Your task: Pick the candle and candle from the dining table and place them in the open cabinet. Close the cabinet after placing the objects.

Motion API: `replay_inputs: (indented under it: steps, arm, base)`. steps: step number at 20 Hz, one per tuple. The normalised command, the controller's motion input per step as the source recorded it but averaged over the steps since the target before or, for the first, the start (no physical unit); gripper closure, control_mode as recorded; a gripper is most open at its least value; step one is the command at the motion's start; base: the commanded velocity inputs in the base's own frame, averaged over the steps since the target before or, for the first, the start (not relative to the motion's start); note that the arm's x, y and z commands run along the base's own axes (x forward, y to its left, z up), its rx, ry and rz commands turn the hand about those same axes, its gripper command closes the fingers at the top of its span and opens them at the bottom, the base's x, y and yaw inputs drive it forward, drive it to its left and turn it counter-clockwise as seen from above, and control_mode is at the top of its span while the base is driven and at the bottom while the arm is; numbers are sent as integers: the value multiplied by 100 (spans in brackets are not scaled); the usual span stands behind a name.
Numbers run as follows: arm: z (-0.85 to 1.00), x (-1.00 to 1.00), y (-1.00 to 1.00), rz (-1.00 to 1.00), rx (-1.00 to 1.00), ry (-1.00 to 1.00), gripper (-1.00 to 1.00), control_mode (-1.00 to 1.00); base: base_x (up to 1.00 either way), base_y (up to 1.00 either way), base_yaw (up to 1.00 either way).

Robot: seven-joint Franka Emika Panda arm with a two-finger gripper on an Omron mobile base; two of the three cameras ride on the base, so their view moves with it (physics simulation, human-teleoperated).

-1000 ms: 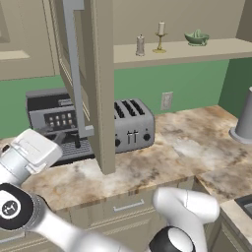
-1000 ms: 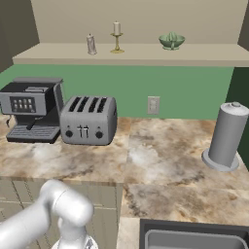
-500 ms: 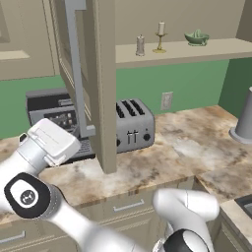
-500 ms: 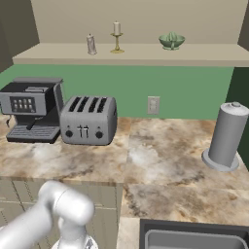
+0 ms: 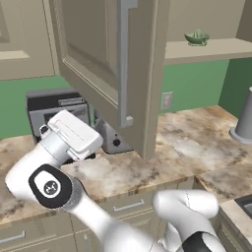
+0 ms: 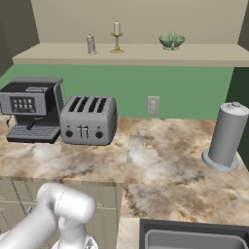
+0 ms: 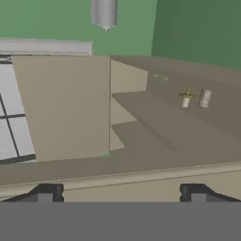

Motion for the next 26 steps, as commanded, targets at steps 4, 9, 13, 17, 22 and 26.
replay_inputs:
  steps: [4, 9, 13, 17, 22, 26]
  arm:
    - [2, 0, -60, 1, 2, -4, -100, -100]
    - [3, 2, -59, 3, 4, -1, -100, -100]
    - [3, 16, -58, 5, 6, 0, -100, -100]
    - [0, 34, -60, 7, 10, 1, -100, -100]
    - [0, 49, -62, 12, 16, 7, -100, -100]
    - [11, 36, -57, 11, 13, 0, -100, -100]
  base:
    - [0, 0, 0]
    - [0, 0, 0]
    - [0, 0, 0]
    - [0, 0, 0]
    - [0, 0, 0]
    - [0, 0, 0]
